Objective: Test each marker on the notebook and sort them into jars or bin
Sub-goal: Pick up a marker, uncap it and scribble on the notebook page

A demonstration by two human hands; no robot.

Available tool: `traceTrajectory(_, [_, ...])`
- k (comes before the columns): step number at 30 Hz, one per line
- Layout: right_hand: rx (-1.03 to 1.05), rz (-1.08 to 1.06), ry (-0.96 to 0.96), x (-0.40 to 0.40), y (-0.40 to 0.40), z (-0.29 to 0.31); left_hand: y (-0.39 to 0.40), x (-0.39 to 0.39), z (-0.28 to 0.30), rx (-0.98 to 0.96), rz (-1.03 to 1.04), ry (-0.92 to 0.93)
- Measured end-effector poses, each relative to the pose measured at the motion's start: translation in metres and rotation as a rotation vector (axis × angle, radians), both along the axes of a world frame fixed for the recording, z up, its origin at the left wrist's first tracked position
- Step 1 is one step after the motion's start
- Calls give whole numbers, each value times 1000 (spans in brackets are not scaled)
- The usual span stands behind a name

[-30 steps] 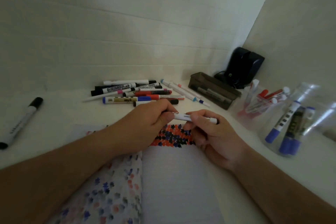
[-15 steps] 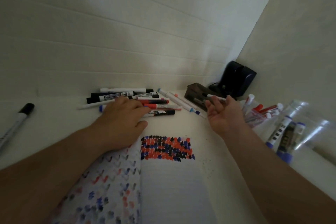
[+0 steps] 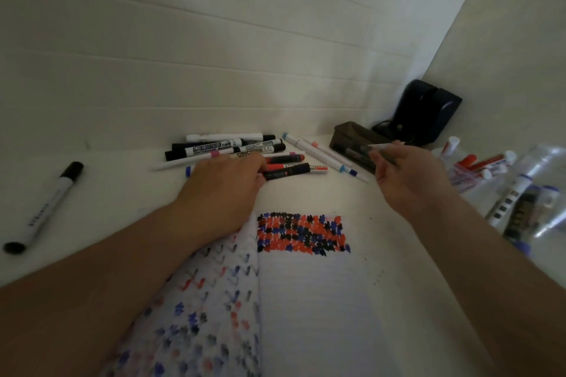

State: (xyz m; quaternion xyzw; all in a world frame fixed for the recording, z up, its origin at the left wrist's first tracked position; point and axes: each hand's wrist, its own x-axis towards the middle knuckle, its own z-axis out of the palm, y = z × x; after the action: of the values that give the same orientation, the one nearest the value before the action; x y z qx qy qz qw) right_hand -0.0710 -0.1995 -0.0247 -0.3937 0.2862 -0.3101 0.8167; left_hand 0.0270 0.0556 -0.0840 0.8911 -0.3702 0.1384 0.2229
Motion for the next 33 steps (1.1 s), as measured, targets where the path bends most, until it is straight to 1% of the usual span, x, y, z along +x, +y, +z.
traceTrajectory(1, [-44,35,60,-2,2,-1,0,-1,1,-41,-21,-5])
traceTrajectory(2, [-134,98,127,-5,8,-2,1,-2,3,-83,-45,-11])
traceTrajectory(3, [-290,190,199,-9,15,-3,3,-3,4,-122,-74,-19])
traceTrajectory(4, [-514,290,270,-16,25,-4,4,-4,5,-154,-104,-38])
traceTrajectory(5, [-810,386,351,-23,35,-5,4,-5,6,-177,-138,-65])
traceTrajectory(6, [-1154,465,425,-30,47,-5,3,-6,7,-191,-175,-86])
traceTrajectory(7, [-1522,494,490,-34,57,-8,3,-8,9,-207,-218,-93])
traceTrajectory(8, [-1841,464,507,-35,67,-10,2,-11,12,-221,-264,-99])
traceTrajectory(9, [-2055,413,489,-35,72,-14,1,-15,13,-241,-310,-118])
traceTrajectory(10, [-2150,374,485,-34,78,-16,2,-21,15,-272,-341,-136])
traceTrajectory(11, [-2152,341,516,-33,80,-20,3,-27,18,-324,-359,-123])
traceTrajectory(12, [-2097,313,548,-33,80,-25,4,-33,20,-387,-368,-64])
traceTrajectory(13, [-1970,305,542,-34,79,-28,5,-38,21,-443,-383,25])
traceTrajectory(14, [-1770,329,491,-34,78,-30,6,-41,22,-463,-395,96])
traceTrajectory(15, [-1495,365,363,-35,77,-31,5,-41,21,-443,-400,124])
traceTrajectory(16, [-1170,424,211,-37,76,-29,4,-40,19,-393,-396,130])
traceTrajectory(17, [-897,490,99,-40,74,-27,3,-39,18,-341,-389,140])
traceTrajectory(18, [-705,551,33,-42,72,-27,2,-38,16,-293,-384,144])
traceTrajectory(19, [-589,595,5,-44,72,-27,2,-38,15,-257,-386,138])
traceTrajectory(20, [-518,623,-5,-45,72,-28,1,-38,14,-228,-391,123])
traceTrajectory(22, [-426,641,-30,-44,73,-29,0,-40,14,-172,-404,92])
traceTrajectory(24, [-420,639,-47,-43,76,-32,-3,-43,15,-132,-428,82])
traceTrajectory(27, [-565,636,-79,-40,84,-40,-6,-48,14,-124,-466,77])
traceTrajectory(30, [-757,586,-82,-40,91,-43,-6,-54,14,-134,-440,99])
traceTrajectory(31, [-779,567,-81,-40,93,-42,-6,-55,13,-119,-432,79])
traceTrajectory(33, [-760,553,-94,-41,93,-40,-7,-56,12,-94,-420,39])
